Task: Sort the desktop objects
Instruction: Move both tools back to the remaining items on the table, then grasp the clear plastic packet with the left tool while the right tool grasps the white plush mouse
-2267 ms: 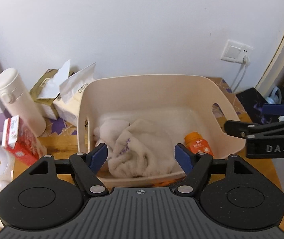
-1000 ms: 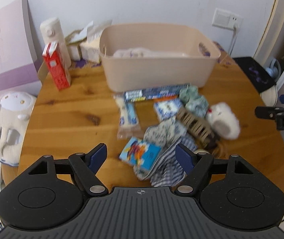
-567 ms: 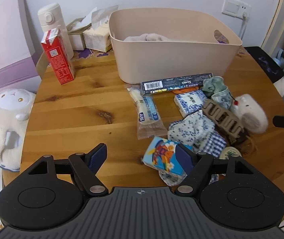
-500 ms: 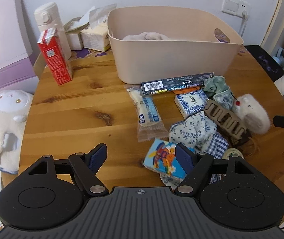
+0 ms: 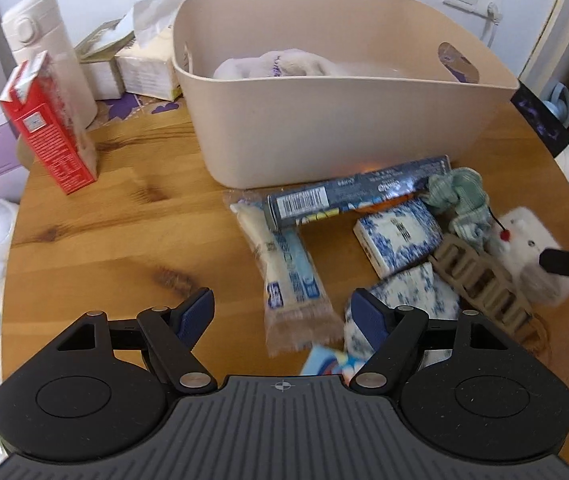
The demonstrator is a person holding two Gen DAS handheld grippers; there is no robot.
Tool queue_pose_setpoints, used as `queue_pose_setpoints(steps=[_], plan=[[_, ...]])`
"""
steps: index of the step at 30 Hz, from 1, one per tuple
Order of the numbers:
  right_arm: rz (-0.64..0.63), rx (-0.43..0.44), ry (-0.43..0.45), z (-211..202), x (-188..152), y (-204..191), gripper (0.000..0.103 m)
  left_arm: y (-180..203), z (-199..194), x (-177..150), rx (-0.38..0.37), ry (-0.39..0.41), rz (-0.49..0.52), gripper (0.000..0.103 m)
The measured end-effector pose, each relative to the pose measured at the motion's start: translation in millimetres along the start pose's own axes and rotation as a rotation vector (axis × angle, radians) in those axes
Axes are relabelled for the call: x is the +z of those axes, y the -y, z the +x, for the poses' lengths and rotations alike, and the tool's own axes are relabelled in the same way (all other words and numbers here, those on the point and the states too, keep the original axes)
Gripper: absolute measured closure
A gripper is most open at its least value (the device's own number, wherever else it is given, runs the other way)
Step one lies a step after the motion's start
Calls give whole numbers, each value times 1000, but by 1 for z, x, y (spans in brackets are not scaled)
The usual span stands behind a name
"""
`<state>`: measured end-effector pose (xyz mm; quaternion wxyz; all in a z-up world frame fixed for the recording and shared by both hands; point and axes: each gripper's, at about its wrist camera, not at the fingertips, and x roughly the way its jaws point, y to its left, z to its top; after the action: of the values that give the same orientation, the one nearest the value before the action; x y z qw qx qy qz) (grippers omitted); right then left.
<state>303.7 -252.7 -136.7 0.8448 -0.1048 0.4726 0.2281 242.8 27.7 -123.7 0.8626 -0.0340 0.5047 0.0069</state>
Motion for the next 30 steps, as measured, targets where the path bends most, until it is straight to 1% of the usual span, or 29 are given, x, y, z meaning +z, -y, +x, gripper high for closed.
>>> queue_pose_setpoints(steps=[5, 10, 14, 18, 20, 22, 23, 24, 26, 27, 28, 29, 30], plan=[[49, 21, 0, 11, 4, 0, 0, -1, 19, 12, -24, -30, -6, 26], [85, 30, -22, 21, 6, -2, 0, 0, 29, 17, -35, -40, -2, 26], [75, 32, -43, 26, 6, -9, 0, -2, 32, 20, -33, -29, -24, 26], [45, 15, -41, 28, 6, -16, 1, -5, 40, 23, -15, -49, -44, 26], [33, 15, -47, 29, 7, -19, 10, -8, 44, 24, -27, -56, -60, 32], [25, 6, -56, 30, 6, -20, 16, -11, 49, 24, -45, -70, -74, 51], [20, 5, -61, 31, 6, -20, 21, -11, 50, 24, -42, -65, -70, 53], [17, 10, -65, 31, 5, -20, 22, -11, 50, 25, -40, -62, -60, 58], [15, 25, -71, 31, 4, -20, 29, -8, 51, 25, -35, -60, -35, 61], [13, 28, -70, 31, 3, -20, 31, -8, 51, 24, -34, -60, -31, 62], [9, 30, -69, 31, 3, -20, 36, -7, 51, 24, -34, -60, -28, 64], [4, 29, -72, 31, 2, -20, 44, -7, 51, 24, -33, -60, -24, 64], [-2, 26, -75, 31, 2, -20, 48, -7, 51, 23, -32, -61, -19, 66]])
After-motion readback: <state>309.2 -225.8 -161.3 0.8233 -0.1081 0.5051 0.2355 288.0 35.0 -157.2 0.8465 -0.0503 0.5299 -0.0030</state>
